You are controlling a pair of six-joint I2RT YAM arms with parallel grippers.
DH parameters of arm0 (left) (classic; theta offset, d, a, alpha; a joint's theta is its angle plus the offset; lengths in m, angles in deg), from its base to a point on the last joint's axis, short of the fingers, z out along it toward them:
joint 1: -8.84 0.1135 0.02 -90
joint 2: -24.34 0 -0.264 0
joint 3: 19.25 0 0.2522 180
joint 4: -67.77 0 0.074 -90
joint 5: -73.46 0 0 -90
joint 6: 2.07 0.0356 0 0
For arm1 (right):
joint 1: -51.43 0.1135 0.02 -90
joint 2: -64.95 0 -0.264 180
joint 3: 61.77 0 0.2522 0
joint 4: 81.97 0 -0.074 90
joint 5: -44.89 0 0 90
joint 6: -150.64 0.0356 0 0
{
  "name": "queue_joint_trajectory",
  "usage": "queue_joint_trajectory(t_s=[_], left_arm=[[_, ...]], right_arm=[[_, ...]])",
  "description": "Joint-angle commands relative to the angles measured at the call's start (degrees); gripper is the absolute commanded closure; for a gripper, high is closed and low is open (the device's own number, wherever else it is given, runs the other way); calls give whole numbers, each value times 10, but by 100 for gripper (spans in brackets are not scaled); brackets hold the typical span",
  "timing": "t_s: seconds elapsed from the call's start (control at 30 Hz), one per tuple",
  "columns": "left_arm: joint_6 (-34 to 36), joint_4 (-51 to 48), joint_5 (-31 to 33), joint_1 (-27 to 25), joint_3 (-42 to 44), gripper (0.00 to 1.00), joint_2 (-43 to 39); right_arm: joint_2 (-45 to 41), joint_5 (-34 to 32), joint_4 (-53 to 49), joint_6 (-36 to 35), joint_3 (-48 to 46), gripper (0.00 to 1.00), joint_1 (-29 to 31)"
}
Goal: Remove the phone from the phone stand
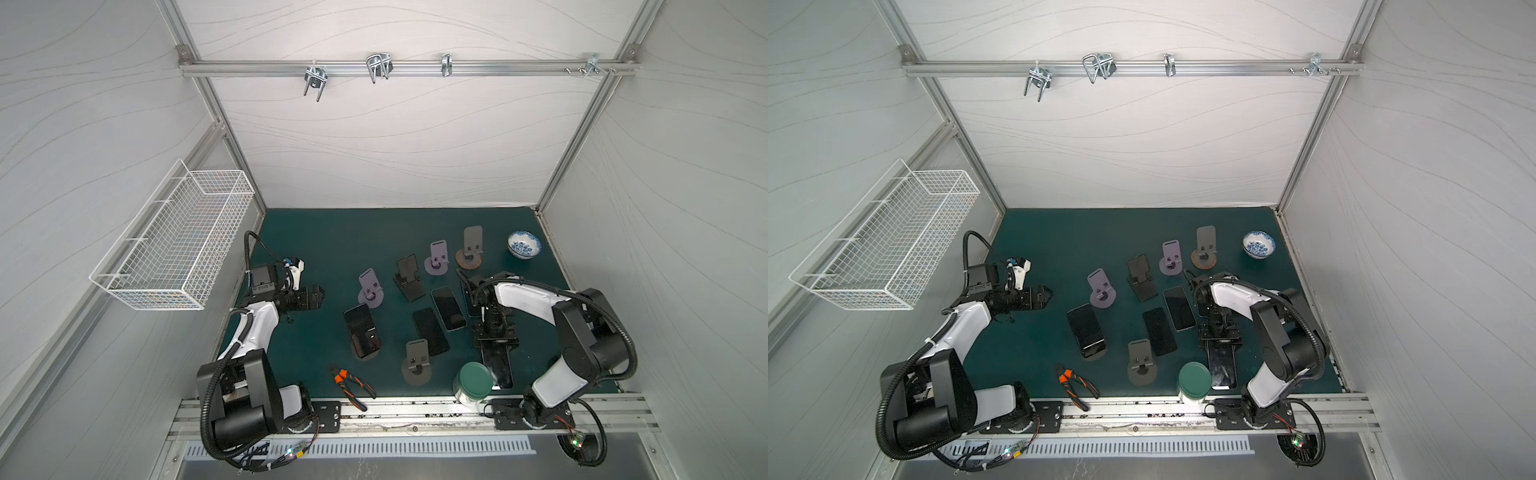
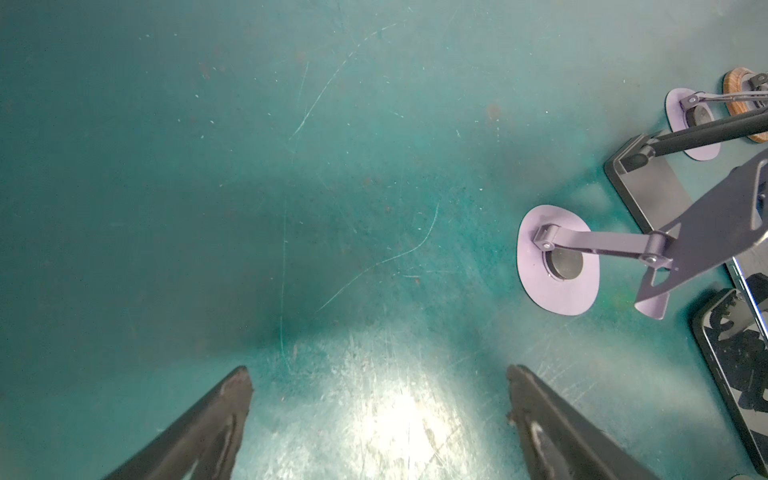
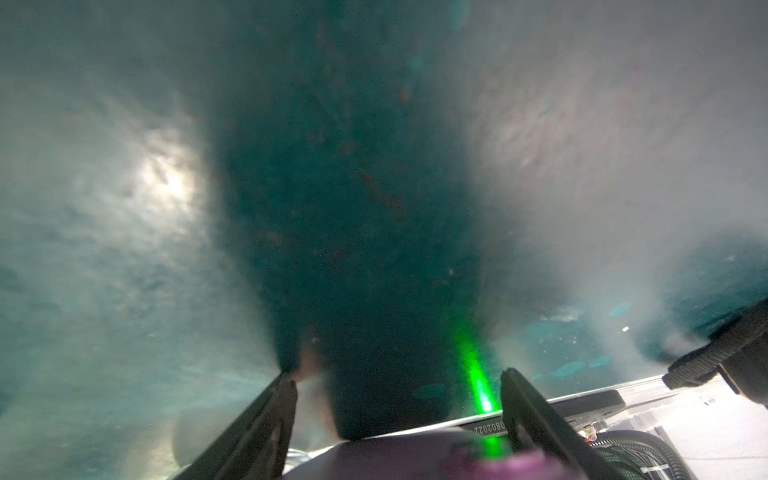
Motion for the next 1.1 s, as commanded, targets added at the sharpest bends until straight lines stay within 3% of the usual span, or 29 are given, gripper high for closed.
queue_joint_trajectory(t_s=[0.0, 0.7, 1.07], left_arm=[[12, 2, -12, 0, -17, 3, -8], [12, 2, -13, 0, -17, 3, -8], [14, 3, -9, 1, -16, 3, -10]], right_arm=[[-2, -5, 45, 4, -3, 21, 8], [-31, 6, 58, -8, -2, 22, 27], [-104, -36, -31, -1, 75, 20, 64]])
